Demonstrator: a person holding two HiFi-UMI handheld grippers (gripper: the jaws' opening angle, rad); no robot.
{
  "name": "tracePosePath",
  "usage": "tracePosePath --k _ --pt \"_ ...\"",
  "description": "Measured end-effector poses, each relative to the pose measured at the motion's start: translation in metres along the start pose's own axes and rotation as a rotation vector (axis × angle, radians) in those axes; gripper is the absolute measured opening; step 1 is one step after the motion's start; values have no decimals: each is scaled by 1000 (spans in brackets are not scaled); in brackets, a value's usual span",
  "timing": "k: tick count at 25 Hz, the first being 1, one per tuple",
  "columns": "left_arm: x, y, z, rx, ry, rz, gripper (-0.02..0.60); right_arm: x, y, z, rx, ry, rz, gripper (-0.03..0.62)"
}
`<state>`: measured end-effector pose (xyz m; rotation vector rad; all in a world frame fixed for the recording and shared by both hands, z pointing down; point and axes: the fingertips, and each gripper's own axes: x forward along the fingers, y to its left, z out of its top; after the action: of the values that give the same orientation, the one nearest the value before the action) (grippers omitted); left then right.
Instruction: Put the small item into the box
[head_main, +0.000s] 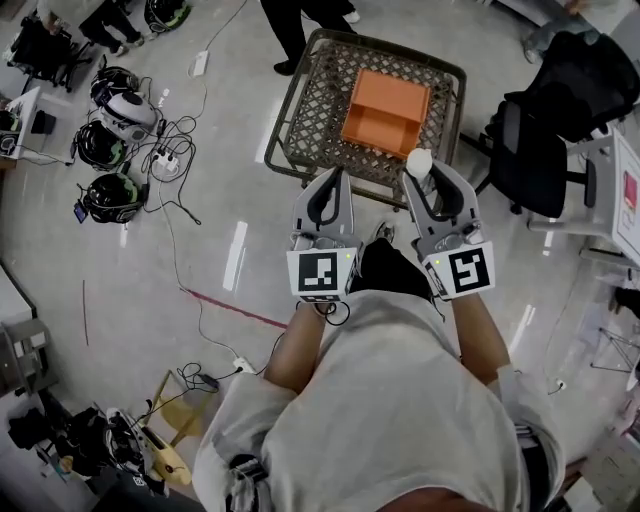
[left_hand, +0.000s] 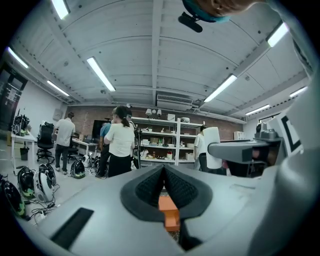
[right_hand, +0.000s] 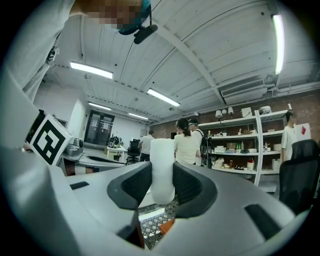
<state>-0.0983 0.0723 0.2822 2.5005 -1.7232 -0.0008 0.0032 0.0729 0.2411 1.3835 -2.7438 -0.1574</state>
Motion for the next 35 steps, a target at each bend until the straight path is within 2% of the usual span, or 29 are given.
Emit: tracePosePath --k 4,10,14,18,26,31,35 --pt "32 -7 -10 9 33 -3 6 7 -33 -18 -6 23 -9 124" --pt "84 -24 -31 22 103 -26 6 16 -85 -48 42 74 -22 124" --pt "113 -37 -47 -6 147 -37 6 23 -106 -71 43 116 24 124" --pt "131 -42 -71 20 204 -20 6 30 -124 -101 30 188 79 124" --pt "143 -25 -108 23 290 34 6 59 -124 -132 -65 292 192 124" --pt "151 -4 -131 -7 320 50 6 87 -111 -156 -52 328 241 124" --pt "163 17 -151 -34 337 29 6 112 -103 -181 -44 386 264 124"
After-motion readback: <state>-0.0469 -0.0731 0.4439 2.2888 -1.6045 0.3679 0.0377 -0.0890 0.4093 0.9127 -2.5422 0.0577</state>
